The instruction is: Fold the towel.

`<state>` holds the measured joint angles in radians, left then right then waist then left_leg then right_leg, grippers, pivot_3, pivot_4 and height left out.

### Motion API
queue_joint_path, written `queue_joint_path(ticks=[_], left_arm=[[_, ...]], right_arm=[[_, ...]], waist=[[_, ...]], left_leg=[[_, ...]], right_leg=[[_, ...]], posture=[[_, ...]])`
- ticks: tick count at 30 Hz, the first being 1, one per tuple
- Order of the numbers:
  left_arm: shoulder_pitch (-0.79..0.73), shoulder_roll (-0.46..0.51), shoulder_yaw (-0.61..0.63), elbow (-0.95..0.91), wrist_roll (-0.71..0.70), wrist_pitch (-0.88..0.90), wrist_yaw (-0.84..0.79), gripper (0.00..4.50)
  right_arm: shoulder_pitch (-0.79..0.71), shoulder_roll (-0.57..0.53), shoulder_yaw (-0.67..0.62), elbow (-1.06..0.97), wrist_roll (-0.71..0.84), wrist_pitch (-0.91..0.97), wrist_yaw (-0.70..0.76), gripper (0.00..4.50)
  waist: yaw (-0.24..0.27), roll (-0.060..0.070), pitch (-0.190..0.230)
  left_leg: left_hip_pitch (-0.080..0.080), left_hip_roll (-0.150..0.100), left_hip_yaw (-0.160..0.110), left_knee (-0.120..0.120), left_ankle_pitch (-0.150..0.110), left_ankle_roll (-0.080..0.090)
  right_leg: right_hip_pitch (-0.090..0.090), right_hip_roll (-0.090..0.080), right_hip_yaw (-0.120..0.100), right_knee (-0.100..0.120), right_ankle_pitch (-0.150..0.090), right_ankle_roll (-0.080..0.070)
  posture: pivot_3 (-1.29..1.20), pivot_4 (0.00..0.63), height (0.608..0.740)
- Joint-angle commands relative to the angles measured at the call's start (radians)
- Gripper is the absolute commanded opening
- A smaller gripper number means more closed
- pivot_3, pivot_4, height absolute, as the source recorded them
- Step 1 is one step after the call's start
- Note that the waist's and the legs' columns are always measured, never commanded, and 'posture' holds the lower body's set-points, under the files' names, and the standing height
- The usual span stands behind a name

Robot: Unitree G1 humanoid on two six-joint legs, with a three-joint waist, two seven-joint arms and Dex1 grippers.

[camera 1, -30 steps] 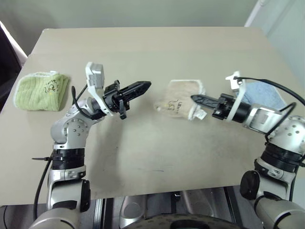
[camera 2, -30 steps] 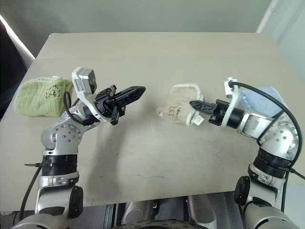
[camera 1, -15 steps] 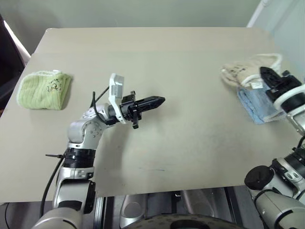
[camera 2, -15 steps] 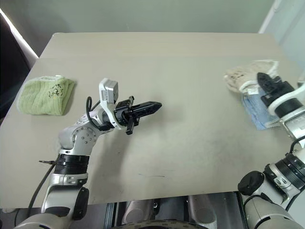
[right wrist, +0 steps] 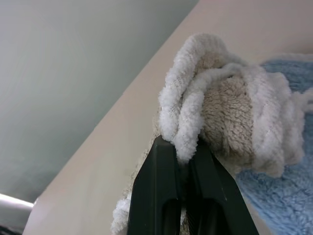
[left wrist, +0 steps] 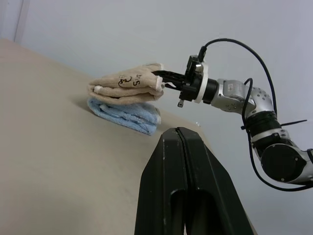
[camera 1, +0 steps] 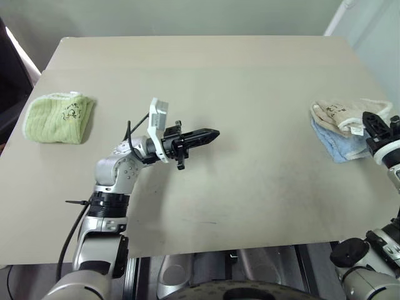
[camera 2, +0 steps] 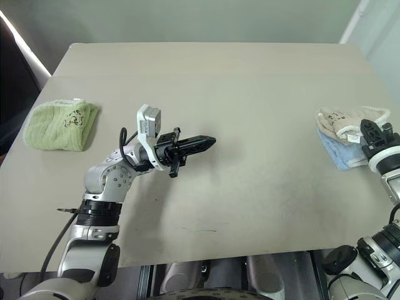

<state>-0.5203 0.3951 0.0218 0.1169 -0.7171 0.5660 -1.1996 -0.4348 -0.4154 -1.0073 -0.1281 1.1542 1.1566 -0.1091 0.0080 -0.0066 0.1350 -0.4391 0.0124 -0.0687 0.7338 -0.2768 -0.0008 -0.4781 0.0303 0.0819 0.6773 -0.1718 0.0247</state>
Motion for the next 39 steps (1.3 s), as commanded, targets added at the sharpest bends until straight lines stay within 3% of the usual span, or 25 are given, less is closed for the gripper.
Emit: queue_joint_path(ticks=[1,9,21,36,39], left_arm=[[-0.014,-0.003,0.007,-0.012,0.002,-0.015,-0.007,0.0],[-0.008,-0.002,0.007,-0.016,0.01,-0.022,-0.007,0.0],[-0.002,-0.006,0.025,-0.037,-0.013,-0.006,0.014,0.0],[0.007,-0.007,0.017,-0.039,-0.004,-0.011,0.01,0.0],[0.004,-0.008,0.046,-0.056,-0.052,0.037,0.032,0.0]], right_arm=[[-0.01,-0.054,-0.001,0.003,0.055,-0.053,-0.004,0.02],[0.006,-0.132,0.036,0.087,0.093,-0.086,0.018,0.02],[0.143,-0.189,0.126,0.211,0.004,-0.133,0.102,0.02],[0.16,-0.277,0.192,0.294,-0.08,-0.159,0.238,0.02],[0.152,-0.286,0.202,0.319,-0.091,-0.158,0.267,0.85]], waist=[[0.0,0.0,0.0],[0.001,0.0,0.0],[0.003,0.002,0.001],[0.004,0.002,0.001],[0.004,0.002,0.001]], left_leg=[[0.0,0.0,0.0,0.0,0.0,0.0],[0.0,0.0,0.0,0.0,0.0,0.001],[0.0,0.0,0.0,0.0,-0.002,0.003],[0.0,0.0,0.0,0.0,-0.002,0.003],[0.0,0.0,0.0,0.0,-0.002,0.003]], right_leg=[[0.0,0.0,0.0,0.0,0.0,0.0],[0.001,0.0,0.0,-0.001,0.0,0.001],[0.003,0.0,0.0,-0.004,0.001,0.004],[0.005,0.0,0.0,-0.007,0.001,0.003],[0.005,0.0,0.0,-0.009,0.001,0.003]], posture=[[0.0,0.15,0.703],[0.0,0.15,0.703],[0.0,0.15,0.703],[0.0,0.15,0.703],[0.0,0.15,0.703]])
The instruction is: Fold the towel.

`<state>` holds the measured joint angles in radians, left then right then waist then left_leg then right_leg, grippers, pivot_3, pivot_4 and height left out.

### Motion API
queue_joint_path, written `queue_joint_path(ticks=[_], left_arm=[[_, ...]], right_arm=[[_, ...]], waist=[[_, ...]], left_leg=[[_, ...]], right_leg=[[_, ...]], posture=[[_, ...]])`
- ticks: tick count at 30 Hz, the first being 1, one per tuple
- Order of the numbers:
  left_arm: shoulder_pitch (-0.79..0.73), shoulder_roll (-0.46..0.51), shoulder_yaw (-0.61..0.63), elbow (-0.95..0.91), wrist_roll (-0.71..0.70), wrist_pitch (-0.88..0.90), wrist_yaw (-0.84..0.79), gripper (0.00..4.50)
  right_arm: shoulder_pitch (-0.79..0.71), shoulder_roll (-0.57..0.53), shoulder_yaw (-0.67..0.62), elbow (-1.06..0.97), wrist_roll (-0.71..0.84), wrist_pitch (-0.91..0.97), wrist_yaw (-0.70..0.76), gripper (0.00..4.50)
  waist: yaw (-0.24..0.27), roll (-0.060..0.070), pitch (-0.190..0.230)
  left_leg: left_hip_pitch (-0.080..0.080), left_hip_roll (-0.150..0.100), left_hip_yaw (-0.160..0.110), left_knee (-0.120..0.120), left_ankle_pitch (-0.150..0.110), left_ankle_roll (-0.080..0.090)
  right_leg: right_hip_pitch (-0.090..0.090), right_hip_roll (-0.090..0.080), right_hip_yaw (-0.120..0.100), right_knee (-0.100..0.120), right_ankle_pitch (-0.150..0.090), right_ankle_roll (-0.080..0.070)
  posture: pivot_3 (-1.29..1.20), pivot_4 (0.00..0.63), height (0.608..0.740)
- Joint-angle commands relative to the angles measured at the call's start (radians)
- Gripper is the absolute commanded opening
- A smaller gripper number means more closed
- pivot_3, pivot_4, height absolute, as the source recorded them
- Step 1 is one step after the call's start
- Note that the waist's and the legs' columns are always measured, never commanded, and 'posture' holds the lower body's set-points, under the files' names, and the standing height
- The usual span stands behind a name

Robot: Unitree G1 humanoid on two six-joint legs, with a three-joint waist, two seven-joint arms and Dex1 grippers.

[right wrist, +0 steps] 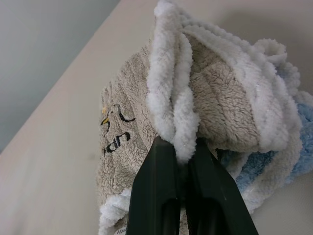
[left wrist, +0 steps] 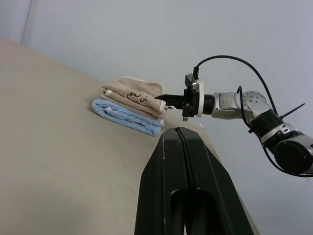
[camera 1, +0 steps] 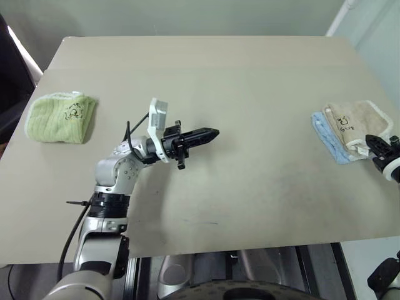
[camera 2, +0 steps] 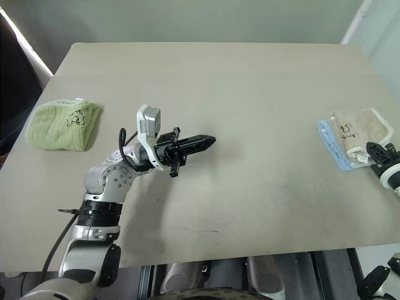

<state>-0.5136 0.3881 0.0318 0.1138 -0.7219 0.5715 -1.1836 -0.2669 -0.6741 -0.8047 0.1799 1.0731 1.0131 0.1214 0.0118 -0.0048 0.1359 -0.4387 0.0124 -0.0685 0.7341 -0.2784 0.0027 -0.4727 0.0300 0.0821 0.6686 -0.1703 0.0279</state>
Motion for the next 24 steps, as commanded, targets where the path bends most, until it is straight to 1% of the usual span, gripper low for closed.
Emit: queue_joint_path(ticks=[1,6,10,11,14,20,24], left_arm=[[-0.003,0.001,0.041,-0.056,-0.056,0.042,0.019,0.0],[0.012,0.021,0.034,-0.067,-0.035,0.031,0.011,0.0],[0.029,0.031,0.021,-0.077,-0.014,0.01,0.0,0.0],[0.03,0.03,0.022,-0.078,-0.015,0.011,0.002,0.0],[0.031,0.032,0.021,-0.081,-0.01,0.007,-0.001,0.0],[0.04,0.034,0.026,-0.078,-0.008,-0.001,-0.002,0.0],[0.041,0.033,0.025,-0.077,-0.008,-0.002,-0.001,0.0]], right_arm=[[-0.018,-0.029,0.001,0.018,-0.014,-0.016,0.043,1.16],[-0.023,-0.044,0.006,0.039,-0.034,-0.016,0.075,2.9],[-0.011,-0.074,-0.022,0.064,-0.035,-0.007,0.105,4.28],[-0.006,-0.08,-0.028,0.066,-0.033,-0.004,0.109,4.46],[0.012,-0.091,-0.045,0.061,-0.019,0.014,0.125,4.46],[0.134,-0.129,-0.149,-0.03,0.067,0.111,0.159,4.46],[0.152,-0.131,-0.168,-0.049,0.084,0.129,0.153,4.46]], waist=[[0.0,0.0,0.0],[0.0,0.0,0.0],[0.001,0.001,0.0],[0.003,0.001,0.0],[0.006,0.001,0.0],[0.009,0.003,0.0],[0.006,0.002,0.0]], left_leg=[[0.0,0.0,0.0,0.0,0.0,0.0],[0.0,0.0,0.0,0.0,0.0,0.002],[0.0,0.0,0.001,0.0,-0.001,0.002],[0.0,0.0,0.001,0.0,-0.001,0.003],[0.0,0.0,0.0,0.0,-0.001,0.003],[0.0,0.0,0.001,0.0,-0.001,0.003],[0.0,0.0,0.002,0.0,-0.001,0.004]], right_leg=[[0.0,0.0,0.0,-0.001,0.0,0.0],[0.002,0.0,0.0,-0.006,0.002,0.0],[0.002,0.0,0.0,-0.007,0.003,0.0],[0.002,0.0,0.0,-0.007,0.003,0.0],[0.003,0.0,0.0,-0.007,0.002,0.0],[0.003,0.0,0.0,-0.007,0.001,0.0],[0.003,0.0,0.001,-0.007,0.001,0.0]], posture=[[0.0,0.15,0.703],[0.0,0.15,0.703],[0.0,0.15,0.703],[0.0,0.15,0.703],[0.0,0.15,0.703],[0.0,0.15,0.703],[0.0,0.15,0.703]])
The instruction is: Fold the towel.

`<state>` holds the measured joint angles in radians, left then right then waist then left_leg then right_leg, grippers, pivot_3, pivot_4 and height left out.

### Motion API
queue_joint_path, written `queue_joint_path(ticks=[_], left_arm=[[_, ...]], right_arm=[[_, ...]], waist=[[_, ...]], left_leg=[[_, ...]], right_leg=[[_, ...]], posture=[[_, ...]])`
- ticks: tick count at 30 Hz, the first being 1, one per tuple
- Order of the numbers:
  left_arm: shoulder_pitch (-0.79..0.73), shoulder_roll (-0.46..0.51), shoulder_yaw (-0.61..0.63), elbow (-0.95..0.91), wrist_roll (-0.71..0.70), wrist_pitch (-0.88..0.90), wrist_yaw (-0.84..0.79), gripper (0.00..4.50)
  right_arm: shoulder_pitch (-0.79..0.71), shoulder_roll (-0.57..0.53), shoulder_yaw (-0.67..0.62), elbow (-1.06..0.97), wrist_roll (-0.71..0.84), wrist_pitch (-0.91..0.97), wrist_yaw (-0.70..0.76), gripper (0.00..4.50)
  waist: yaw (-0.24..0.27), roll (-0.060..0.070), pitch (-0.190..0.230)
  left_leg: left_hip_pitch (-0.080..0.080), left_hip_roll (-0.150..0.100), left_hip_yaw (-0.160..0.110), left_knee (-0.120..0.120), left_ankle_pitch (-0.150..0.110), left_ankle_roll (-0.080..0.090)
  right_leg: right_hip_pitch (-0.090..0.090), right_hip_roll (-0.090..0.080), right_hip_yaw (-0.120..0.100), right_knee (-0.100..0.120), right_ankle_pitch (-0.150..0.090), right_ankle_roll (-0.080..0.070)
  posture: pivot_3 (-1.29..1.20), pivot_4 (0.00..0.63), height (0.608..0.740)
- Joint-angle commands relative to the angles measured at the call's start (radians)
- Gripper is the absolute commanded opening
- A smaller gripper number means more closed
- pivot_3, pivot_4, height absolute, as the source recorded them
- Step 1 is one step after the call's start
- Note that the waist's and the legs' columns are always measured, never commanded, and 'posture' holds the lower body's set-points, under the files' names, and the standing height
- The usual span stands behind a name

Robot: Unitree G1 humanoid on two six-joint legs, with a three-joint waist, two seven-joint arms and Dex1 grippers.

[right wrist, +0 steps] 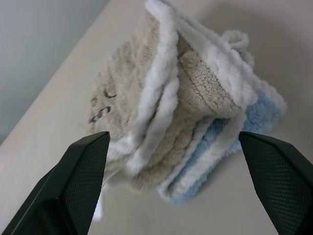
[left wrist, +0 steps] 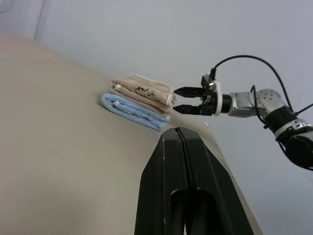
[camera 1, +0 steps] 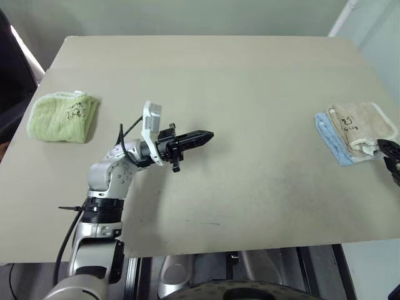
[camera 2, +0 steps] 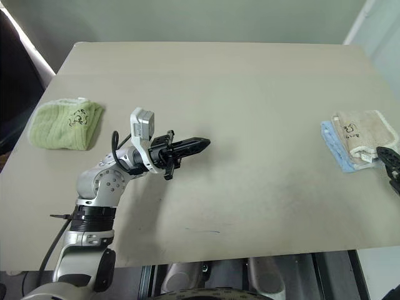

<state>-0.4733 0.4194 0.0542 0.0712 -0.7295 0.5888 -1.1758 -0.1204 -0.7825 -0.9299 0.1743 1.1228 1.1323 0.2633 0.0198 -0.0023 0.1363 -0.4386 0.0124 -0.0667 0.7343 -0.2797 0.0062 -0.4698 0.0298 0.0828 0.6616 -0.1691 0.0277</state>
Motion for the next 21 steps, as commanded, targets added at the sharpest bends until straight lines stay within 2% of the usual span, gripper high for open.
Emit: queue_joint_path(ticks=[1,3,7,10,13,15,19,21], left_arm=[[0.001,0.0,0.0,-0.035,0.0,-0.02,-0.01,0.0],[0.002,0.001,-0.002,-0.036,0.001,-0.022,-0.015,0.0],[-0.003,0.041,0.001,-0.033,0.006,-0.022,-0.058,0.0],[-0.005,0.053,-0.001,-0.029,0.015,-0.035,-0.073,0.0],[0.0,0.081,-0.029,-0.01,0.085,-0.124,-0.121,0.0],[-0.001,0.085,-0.033,0.005,0.11,-0.172,-0.137,0.0],[0.008,0.081,-0.034,0.001,0.129,-0.228,-0.155,0.0],[0.018,0.105,-0.049,0.004,0.151,-0.234,-0.174,0.38]], right_arm=[[0.017,-0.023,-0.051,-0.056,0.039,0.015,0.011,4.46],[0.054,-0.021,-0.046,-0.153,0.057,0.029,0.02,4.46],[0.096,0.012,0.029,-0.49,0.082,-0.049,0.074,4.46],[0.117,0.014,0.066,-0.566,0.09,-0.065,0.095,4.46],[0.134,-0.023,0.294,-0.739,-0.099,-0.203,0.188,4.46],[0.132,-0.024,0.389,-0.791,-0.187,-0.29,0.227,4.46],[0.128,-0.009,0.479,-0.818,-0.243,-0.363,0.273,4.46],[0.111,0.003,0.507,-0.813,-0.257,-0.376,0.262,4.5]], waist=[[-0.002,0.0,0.0],[-0.002,0.001,0.0],[-0.01,0.004,0.0],[-0.015,0.003,-0.001],[-0.015,0.003,-0.001],[-0.016,0.003,-0.001],[-0.008,0.003,-0.001],[-0.008,0.003,-0.001]], left_leg=[[0.0,0.0,0.0,0.0,0.0,0.0],[0.001,0.0,0.0,0.0,0.0,0.0],[0.001,0.0,0.0,0.0,0.0,0.0],[0.002,0.0,0.0,0.0,0.0,0.0],[0.001,0.0,0.0,0.001,0.0,0.001],[0.001,0.0,0.0,0.001,-0.001,0.001],[0.0,0.0,-0.001,0.001,-0.001,0.001],[-0.001,-0.001,-0.001,0.002,-0.001,0.001]], right_leg=[[0.0,0.0,0.0,0.0,0.0,0.0],[0.0,0.0,0.0,0.0,0.0,0.0],[0.0,0.0,0.0,0.0,0.0,0.0],[0.001,0.0,-0.001,0.0,0.0,-0.001],[0.002,0.0,0.0,-0.001,0.0,0.0],[0.001,0.0,0.0,0.0,0.0,-0.001],[0.001,0.0,-0.001,0.0,0.0,0.0],[0.001,0.0,0.0,-0.001,0.0,0.0]], posture=[[0.0,0.15,0.703],[0.0,0.15,0.703],[0.0,0.15,0.703],[0.0,0.15,0.703],[0.0,0.15,0.703],[0.0,0.15,0.703],[0.0,0.15,0.703],[0.0,0.15,0.703]])
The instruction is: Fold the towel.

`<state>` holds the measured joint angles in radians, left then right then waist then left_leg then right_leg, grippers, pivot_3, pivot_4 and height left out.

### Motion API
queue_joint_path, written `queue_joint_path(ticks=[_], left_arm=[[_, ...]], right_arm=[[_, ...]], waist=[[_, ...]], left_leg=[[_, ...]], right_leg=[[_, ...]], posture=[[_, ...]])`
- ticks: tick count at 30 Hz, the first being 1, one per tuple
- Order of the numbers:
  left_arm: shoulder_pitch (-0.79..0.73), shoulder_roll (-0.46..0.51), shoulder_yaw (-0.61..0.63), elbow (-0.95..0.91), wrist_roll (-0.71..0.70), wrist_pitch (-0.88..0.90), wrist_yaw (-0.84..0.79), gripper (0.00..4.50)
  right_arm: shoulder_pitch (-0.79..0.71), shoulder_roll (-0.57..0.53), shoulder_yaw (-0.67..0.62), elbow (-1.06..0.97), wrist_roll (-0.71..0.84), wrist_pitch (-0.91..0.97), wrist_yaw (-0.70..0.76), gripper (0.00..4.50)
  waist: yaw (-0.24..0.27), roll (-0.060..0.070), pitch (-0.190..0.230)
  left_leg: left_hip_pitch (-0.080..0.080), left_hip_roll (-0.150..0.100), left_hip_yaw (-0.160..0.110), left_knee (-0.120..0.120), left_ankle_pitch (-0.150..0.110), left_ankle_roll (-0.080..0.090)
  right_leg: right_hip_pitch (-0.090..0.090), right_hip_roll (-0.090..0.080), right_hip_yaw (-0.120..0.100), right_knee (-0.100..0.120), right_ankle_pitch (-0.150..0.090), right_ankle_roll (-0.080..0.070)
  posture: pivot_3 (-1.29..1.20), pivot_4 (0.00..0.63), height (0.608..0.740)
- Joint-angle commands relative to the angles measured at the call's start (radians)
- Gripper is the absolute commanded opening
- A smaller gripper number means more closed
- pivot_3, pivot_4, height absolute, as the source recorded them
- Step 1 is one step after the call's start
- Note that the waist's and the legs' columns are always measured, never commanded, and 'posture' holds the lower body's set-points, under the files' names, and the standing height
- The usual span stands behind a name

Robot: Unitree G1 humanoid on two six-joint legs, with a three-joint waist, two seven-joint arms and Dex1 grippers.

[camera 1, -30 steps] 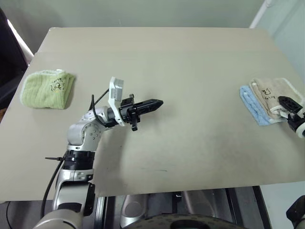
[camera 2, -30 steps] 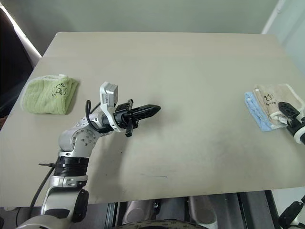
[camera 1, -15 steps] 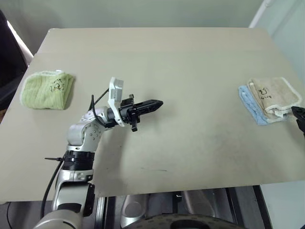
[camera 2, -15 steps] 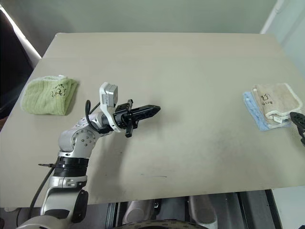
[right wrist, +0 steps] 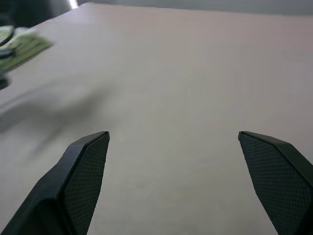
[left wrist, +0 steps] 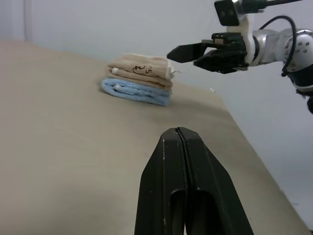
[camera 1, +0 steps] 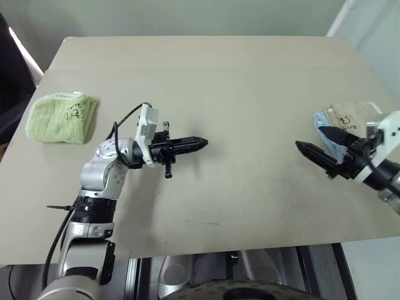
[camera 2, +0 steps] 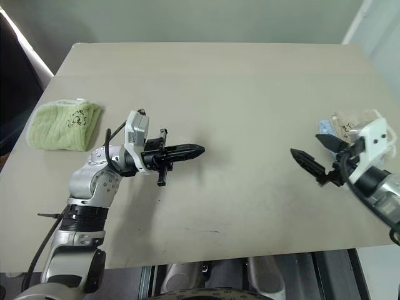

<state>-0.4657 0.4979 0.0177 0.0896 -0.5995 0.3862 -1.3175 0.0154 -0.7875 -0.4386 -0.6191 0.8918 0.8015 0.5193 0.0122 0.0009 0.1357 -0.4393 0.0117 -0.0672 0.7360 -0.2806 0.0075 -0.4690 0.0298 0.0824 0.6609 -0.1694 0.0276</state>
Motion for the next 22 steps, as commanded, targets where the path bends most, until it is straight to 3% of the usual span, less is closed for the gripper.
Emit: queue_joint_path(ticks=[1,12,22], left_arm=[[0.018,0.031,-0.015,-0.018,0.031,-0.043,-0.033,0.63],[0.032,0.09,0.008,0.008,0.041,-0.07,-0.059,4.47],[0.085,0.077,-0.013,-0.025,0.102,-0.17,-0.022,4.47]], right_arm=[[-0.021,0.009,0.023,-0.018,-0.035,-0.054,0.014,4.5],[-0.011,-0.003,0.058,-0.001,-0.074,-0.09,0.092,4.5],[0.008,-0.031,0.045,0.018,-0.092,-0.096,0.143,4.5]], waist=[[-0.001,0.0,0.0],[-0.002,0.0,0.0],[-0.003,0.0,0.0]], left_leg=[[0.0,0.0,0.0,0.0,0.0,0.0],[0.001,0.0,0.0,0.0,-0.001,0.0],[0.0,0.0,0.0,0.0,-0.001,-0.001]], right_leg=[[0.0,0.0,0.0,0.0,0.0,0.0],[0.0,0.0,0.0,0.0,0.0,-0.002],[-0.001,0.0,0.0,0.0,-0.001,-0.003]], posture=[[0.0,0.15,0.703],[0.0,0.15,0.703],[0.0,0.15,0.703]])
